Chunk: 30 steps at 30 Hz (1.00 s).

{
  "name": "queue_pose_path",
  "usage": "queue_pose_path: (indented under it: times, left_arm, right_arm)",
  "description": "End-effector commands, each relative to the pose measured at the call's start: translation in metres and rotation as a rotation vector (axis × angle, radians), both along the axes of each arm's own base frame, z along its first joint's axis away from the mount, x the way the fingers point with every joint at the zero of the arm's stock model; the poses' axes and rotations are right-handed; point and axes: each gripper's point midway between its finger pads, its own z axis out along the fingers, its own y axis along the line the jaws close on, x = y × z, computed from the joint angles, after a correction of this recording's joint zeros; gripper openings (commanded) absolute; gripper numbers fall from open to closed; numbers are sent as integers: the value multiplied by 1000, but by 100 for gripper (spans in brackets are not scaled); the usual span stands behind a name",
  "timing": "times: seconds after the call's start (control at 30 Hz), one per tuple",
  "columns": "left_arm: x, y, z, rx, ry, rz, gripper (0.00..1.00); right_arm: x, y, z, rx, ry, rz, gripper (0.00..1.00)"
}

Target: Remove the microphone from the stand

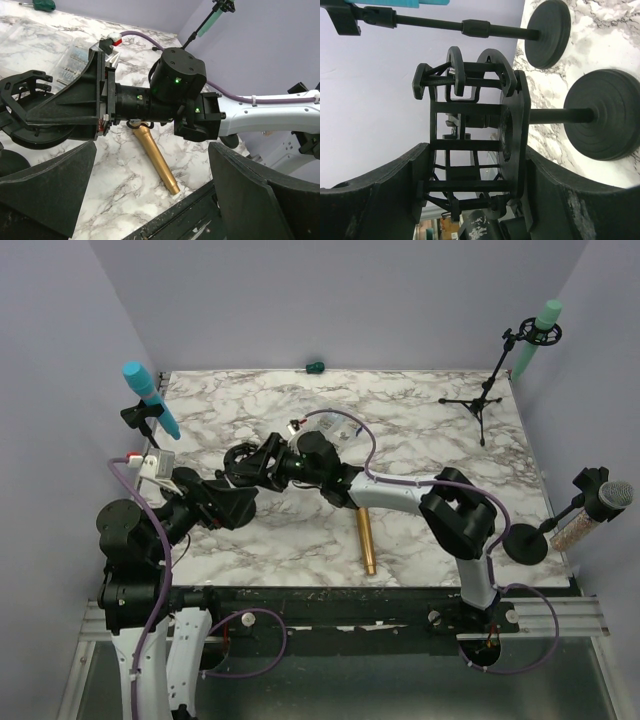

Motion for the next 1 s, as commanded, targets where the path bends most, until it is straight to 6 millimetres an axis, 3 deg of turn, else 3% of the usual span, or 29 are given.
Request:
queue_pose_path:
  times: [0.0, 0.13, 0.33, 0.5, 0.8, 0.97]
  left_arm:
    - [-5, -4, 8, 15, -14, -36, 99]
    - [-6, -6, 18, 17, -28, -45, 98]
    - [-6, -5, 35, 25, -54, -42, 99]
    - [-10, 7, 49, 83, -78, 42, 98]
    - [-43, 31, 102, 144, -179, 203, 98]
    - [-58, 47, 121, 173, -235, 302, 98]
  right_arm:
    - [-1, 13, 5, 33, -1, 43, 65]
    - [-11, 23, 9, 51, 3, 68, 61]
    - [-42, 45, 23, 100, -1, 125, 60]
    - [-57, 59, 27, 138, -2, 147, 59]
    - [-91, 110, 23, 168, -24, 263, 58]
    - [-101, 136, 21, 163, -45, 289, 58]
